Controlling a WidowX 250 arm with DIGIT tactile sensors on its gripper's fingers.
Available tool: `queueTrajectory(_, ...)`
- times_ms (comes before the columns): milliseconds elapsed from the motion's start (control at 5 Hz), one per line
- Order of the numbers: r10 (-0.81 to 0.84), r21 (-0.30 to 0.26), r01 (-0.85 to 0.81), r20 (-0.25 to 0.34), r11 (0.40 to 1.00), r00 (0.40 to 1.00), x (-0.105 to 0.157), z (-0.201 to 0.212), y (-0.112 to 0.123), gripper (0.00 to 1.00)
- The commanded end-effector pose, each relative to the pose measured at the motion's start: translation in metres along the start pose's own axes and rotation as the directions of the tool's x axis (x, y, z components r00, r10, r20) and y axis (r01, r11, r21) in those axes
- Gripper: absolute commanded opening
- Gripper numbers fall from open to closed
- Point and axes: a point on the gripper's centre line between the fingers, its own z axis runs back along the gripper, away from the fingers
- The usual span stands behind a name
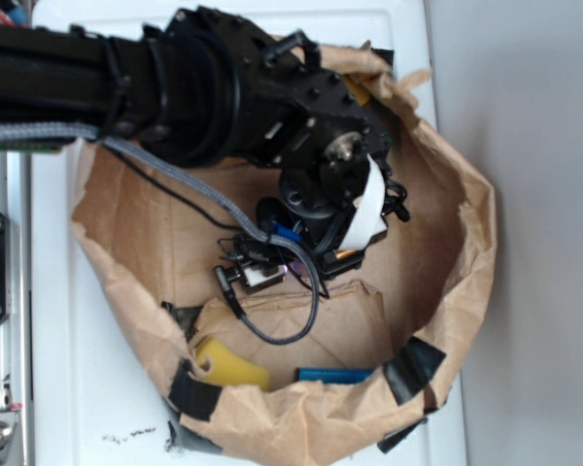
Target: Grab the wood chip.
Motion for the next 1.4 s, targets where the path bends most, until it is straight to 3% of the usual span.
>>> queueTrajectory(0,-0.045,-0.002,0.045,0.016,0.999,0.999,-0.004,-0.016,-0.01,0.0)
queueTrajectory(400,-0.048,-0.02,0.049,0.041,0.999,0.998,-0.001,-0.006,-0.012,0.0)
queueTrajectory(600,0.09,0.04,-0.096,0.134,0.995,0.987,0.003,0.011,-0.011,0.0)
queueTrajectory(800,0.293,0.152,-0.317,0.159,0.936,0.943,0.009,0.038,-0.008,0.0)
queueTrajectory(1000,0.524,0.183,-0.534,0.102,0.825,0.845,0.013,0.064,-0.002,0.0)
queueTrajectory(1200,0.716,0.193,-0.726,0.13,0.66,0.686,0.014,0.09,-0.002,0.0)
